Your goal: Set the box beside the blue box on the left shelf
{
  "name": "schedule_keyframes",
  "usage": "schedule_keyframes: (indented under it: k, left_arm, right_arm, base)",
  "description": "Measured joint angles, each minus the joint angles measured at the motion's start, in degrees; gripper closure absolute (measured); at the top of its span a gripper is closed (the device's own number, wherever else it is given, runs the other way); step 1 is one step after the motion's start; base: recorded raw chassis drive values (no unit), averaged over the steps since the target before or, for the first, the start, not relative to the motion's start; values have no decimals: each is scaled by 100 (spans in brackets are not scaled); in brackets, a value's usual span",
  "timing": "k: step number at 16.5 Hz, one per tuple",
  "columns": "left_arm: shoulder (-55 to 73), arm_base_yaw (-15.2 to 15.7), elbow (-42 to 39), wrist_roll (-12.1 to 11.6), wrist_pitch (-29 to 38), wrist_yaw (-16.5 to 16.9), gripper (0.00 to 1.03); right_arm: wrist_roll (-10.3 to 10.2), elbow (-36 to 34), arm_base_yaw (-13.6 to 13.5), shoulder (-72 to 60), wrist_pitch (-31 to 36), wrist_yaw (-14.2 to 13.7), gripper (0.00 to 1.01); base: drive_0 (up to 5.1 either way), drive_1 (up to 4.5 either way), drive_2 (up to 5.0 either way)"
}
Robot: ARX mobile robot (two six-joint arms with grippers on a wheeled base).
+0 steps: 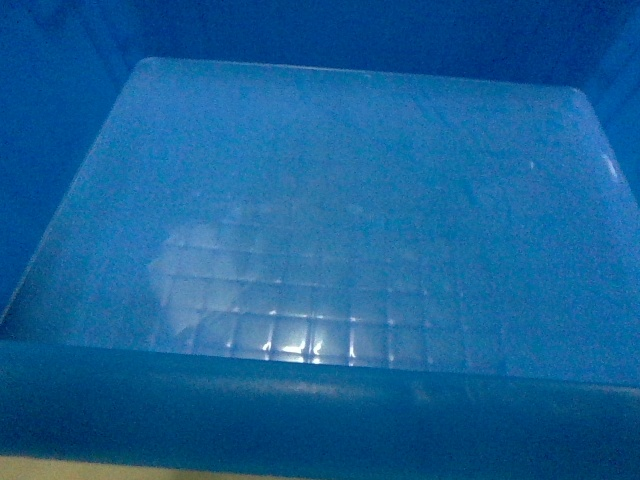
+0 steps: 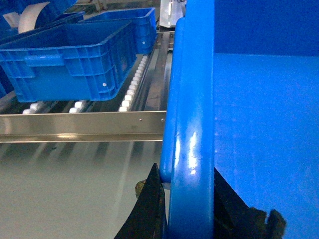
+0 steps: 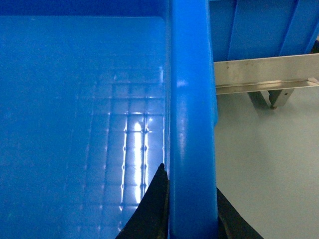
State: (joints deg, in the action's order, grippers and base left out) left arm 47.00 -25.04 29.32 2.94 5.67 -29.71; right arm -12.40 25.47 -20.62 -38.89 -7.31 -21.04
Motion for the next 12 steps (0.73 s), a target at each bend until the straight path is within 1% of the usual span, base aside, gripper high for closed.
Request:
schedule_keyframes:
  k: [4, 12]
  left_arm:
    - [0, 0, 0, 0, -4, 0, 89]
    - [-2, -7, 0, -2, -7, 4, 89]
  right_arm:
    - [0, 0, 0, 0, -7, 0, 92]
    - [-2, 2, 0, 0, -17, 0, 92]
  base:
    - [1, 29, -28]
    - [-275, 506, -203]
